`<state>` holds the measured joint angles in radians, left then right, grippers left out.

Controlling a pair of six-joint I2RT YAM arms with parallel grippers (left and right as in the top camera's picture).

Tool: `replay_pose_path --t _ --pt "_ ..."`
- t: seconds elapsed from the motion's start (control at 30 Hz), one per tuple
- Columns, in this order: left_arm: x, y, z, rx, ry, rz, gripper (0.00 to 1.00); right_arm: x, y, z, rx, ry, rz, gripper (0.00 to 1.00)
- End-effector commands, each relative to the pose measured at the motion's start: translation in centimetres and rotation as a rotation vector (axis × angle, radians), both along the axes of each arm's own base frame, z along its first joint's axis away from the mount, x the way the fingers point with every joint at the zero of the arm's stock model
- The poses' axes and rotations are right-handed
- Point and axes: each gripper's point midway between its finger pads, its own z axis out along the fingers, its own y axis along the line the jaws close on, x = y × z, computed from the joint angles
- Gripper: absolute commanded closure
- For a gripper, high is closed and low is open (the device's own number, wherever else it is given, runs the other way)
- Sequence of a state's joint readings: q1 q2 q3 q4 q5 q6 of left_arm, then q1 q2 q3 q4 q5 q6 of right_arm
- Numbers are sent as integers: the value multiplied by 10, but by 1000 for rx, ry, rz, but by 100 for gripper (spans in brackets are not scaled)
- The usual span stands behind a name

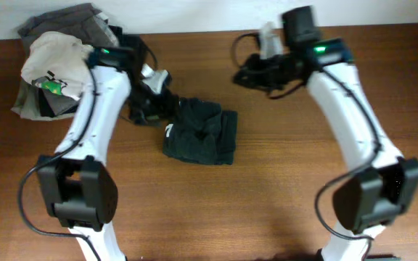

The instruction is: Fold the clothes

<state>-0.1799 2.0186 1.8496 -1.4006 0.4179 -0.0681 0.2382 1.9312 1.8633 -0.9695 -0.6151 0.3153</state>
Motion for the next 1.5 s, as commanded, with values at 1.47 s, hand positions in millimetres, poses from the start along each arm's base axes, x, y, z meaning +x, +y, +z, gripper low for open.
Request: replay_pose_path --t 1.47 --pt "5 66 -46 48 53 168 17 -117 58 -143 -451 473 261 96"
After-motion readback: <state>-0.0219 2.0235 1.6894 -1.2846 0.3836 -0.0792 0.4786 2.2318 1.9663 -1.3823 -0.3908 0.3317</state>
